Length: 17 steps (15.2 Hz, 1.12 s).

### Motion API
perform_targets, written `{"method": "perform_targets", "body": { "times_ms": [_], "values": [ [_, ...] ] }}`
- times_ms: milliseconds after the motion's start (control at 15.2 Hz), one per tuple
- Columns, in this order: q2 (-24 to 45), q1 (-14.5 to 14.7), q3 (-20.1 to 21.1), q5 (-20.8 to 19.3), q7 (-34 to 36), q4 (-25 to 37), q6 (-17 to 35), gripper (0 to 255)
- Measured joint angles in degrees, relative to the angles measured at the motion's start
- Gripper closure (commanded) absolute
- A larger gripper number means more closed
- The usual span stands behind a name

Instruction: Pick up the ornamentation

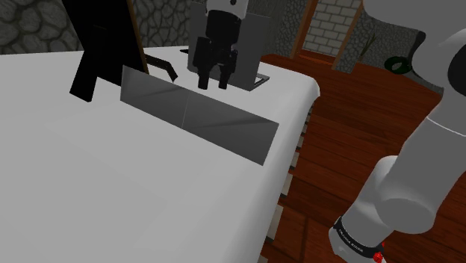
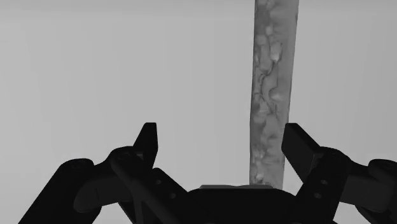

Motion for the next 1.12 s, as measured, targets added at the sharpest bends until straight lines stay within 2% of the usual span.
{"method": "perform_targets", "body": {
  "times_ms": [264, 330, 792, 858, 1122],
  "values": [
    [8.50, 2.72, 2.40, -1.37, 2.65, 11.76, -2.75, 0],
    [9.33, 3.00, 2.59, -1.51, 2.72, 12.42, -2.56, 0],
    [8.18, 2.92, 2.60, -1.05, 1.42, 6.21, 2.46, 0],
    [8.12, 2.93, 2.61, -1.03, 1.37, 5.79, 2.80, 255],
    [8.20, 2.97, 2.63, -1.07, 1.39, 5.68, 3.01, 255]
  ]
}}
